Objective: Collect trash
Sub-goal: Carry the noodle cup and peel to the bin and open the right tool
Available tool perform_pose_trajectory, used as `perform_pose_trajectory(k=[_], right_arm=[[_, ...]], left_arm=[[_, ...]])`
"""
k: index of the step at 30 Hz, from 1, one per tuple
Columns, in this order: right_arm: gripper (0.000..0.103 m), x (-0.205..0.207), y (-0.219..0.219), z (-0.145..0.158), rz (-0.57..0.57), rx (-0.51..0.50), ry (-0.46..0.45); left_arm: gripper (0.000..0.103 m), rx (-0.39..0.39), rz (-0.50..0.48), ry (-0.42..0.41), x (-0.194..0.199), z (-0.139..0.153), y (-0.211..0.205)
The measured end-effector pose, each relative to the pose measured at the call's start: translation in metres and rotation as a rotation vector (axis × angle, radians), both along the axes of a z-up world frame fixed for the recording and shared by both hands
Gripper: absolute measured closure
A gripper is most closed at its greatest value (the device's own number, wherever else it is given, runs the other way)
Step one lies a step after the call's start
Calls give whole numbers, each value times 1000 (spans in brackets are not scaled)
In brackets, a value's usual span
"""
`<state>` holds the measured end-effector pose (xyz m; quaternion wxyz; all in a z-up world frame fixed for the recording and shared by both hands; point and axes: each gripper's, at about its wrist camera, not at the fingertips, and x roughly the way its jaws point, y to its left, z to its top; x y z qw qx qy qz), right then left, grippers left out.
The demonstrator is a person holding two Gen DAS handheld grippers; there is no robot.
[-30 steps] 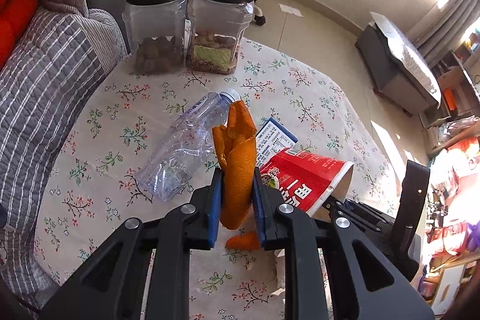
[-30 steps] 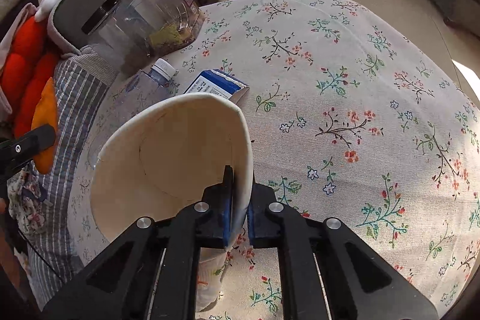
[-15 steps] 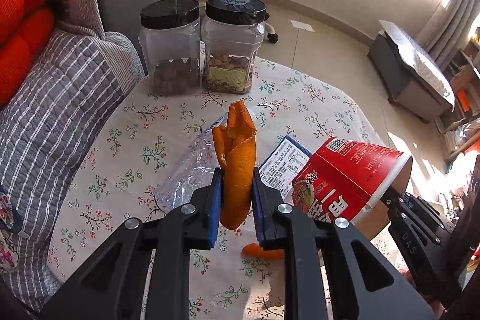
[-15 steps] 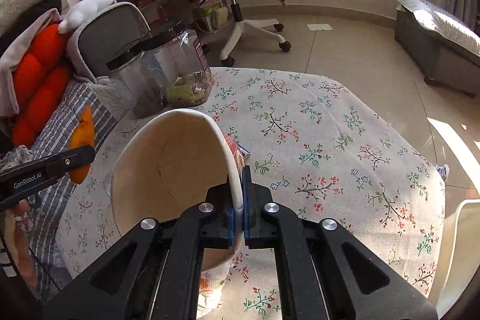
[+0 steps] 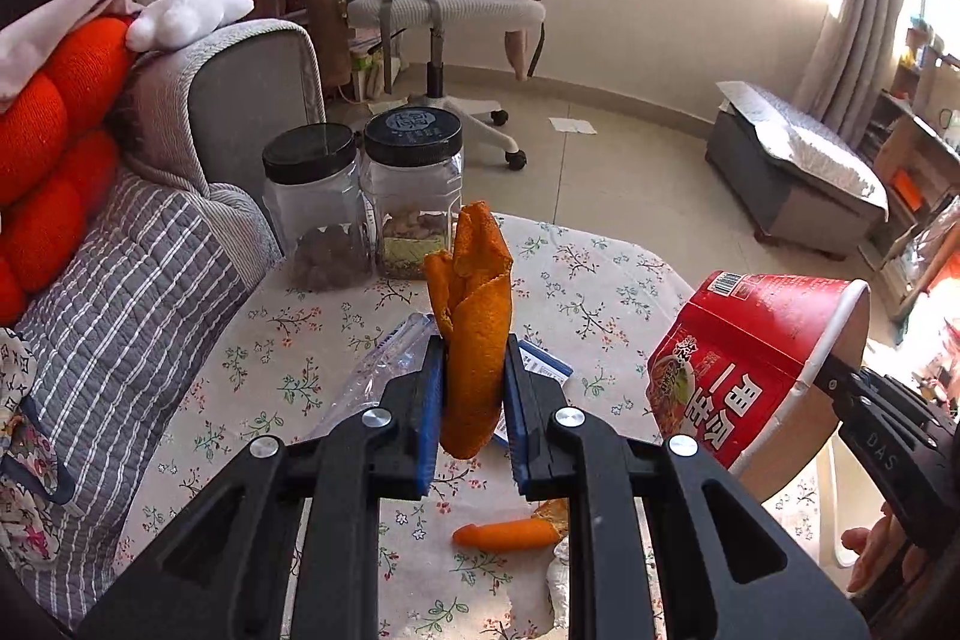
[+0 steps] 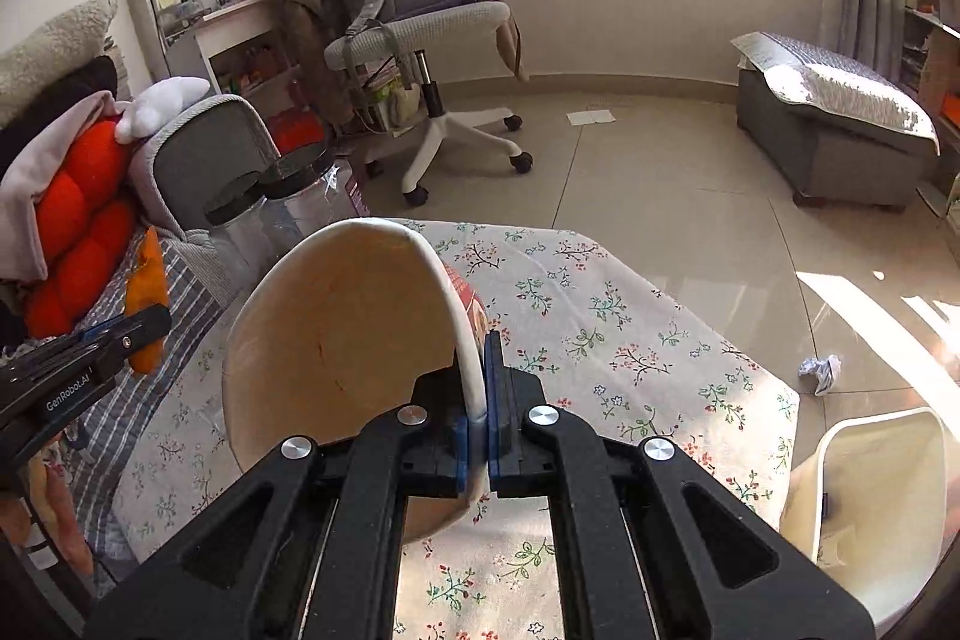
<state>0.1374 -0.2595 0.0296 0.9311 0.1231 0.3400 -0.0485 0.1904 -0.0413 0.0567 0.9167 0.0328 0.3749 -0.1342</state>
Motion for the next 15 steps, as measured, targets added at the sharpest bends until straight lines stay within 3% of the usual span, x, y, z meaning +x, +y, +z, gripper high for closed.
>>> perform_pose_trajectory(k=[8,15], right_arm=[[100,-47,-20,42,-59,-48,-99],[100,-91,-35,73,-97,-120,-175]], left_arm=[[84,-56,-50,-82,-41,34,-30],[84,-125,-81,-92,-75,47,-50]])
